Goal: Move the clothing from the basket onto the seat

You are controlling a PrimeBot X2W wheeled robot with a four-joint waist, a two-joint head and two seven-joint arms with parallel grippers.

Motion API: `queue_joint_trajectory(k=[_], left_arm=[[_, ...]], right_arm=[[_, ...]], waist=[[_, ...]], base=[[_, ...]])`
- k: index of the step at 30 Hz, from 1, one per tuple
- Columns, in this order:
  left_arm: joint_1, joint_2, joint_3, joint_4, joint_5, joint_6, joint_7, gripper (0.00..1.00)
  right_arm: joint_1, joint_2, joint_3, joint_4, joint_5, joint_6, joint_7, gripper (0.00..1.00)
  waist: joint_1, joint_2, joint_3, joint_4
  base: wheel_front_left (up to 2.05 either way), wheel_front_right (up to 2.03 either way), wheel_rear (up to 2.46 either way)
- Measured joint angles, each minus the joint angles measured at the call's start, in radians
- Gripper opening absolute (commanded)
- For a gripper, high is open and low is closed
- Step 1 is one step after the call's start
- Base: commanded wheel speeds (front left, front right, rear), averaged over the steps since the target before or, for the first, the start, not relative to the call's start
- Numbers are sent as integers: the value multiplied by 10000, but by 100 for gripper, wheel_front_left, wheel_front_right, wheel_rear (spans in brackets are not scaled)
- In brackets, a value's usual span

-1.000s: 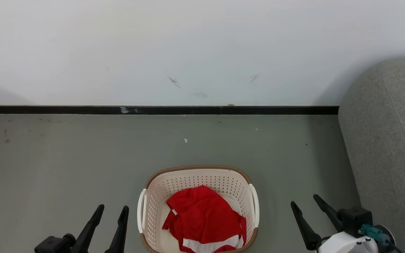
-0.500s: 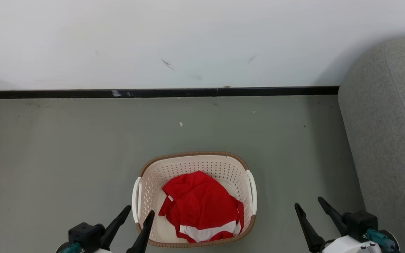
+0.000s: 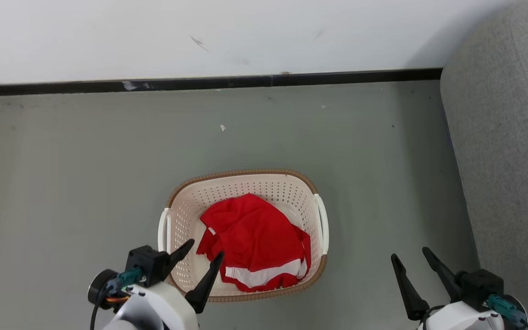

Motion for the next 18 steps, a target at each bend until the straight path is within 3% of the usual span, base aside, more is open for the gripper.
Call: queue_joint_trajectory(k=[18], left_arm=[[-3080,-299,-1003,1229,1158,-77,2253,100]], right_arm=[[-1017,84,633,-570,-146,0,-8,100]], waist=[[0,0,2288,-570]], base=[[0,0,0]])
